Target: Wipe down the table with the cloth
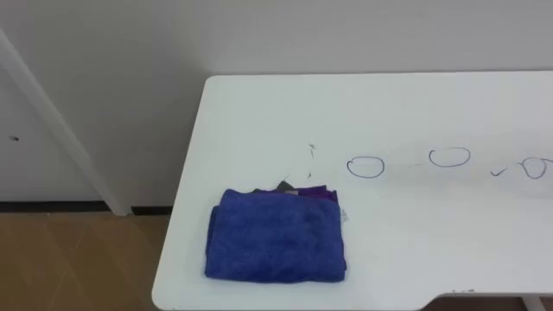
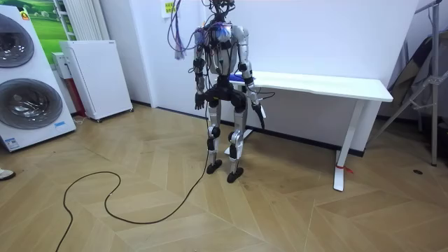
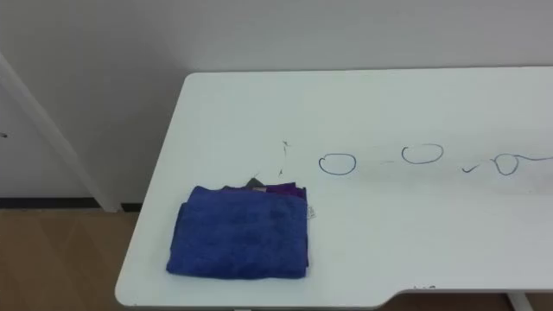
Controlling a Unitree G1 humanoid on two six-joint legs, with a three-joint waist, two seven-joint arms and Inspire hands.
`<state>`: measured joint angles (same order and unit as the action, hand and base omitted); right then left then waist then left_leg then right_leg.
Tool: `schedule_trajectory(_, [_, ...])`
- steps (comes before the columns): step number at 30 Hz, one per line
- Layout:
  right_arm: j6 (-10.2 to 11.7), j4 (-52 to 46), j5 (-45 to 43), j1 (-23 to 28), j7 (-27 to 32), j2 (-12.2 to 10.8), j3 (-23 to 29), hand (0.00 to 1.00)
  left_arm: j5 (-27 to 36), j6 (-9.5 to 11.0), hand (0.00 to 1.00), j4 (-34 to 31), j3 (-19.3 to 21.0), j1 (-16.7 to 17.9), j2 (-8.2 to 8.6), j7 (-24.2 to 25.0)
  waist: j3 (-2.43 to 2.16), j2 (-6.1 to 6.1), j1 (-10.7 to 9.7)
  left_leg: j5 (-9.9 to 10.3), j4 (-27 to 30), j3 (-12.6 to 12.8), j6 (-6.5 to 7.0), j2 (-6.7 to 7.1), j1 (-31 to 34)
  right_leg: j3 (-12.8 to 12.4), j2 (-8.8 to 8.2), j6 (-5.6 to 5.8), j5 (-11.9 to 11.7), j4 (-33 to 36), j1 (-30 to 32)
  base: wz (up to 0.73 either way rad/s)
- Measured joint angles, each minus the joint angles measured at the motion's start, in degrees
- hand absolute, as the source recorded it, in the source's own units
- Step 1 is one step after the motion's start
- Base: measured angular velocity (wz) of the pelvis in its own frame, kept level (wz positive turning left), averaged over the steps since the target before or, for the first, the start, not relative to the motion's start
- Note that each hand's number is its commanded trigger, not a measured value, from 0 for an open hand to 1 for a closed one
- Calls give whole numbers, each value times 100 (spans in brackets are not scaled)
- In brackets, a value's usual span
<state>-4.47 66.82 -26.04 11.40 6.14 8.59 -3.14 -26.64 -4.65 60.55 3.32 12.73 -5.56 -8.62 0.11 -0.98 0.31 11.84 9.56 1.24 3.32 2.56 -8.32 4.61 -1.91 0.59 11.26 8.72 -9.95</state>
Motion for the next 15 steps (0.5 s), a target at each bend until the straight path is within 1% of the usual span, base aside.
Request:
schedule_trajectory(3, [0, 3, -3, 0, 9, 0, -4, 0, 0, 1, 0, 0, 0, 0, 0, 0, -2, 7, 1, 0, -3, 14, 0, -2, -1, -21, 4, 0, 0, -1, 2, 0])
schedule_trajectory(5, [0, 4, -7, 0, 9, 1, -3, 0, 3, 1, 0, 1, 0, 0, 0, 0, -12, 27, 2, 2, -2, 14, 1, 0, -1, -16, 1, 0, 0, -4, 2, 0])
schedule_trajectory(15, [2, 15, -9, 0, 1, 6, -3, 0, -18, 1, 0, 2, -2, -14, -4, 18, -4, 44, 11, 8, -26, 43, 3, -3, -19, -67, 7, 2, 1, -8, 10, -1])
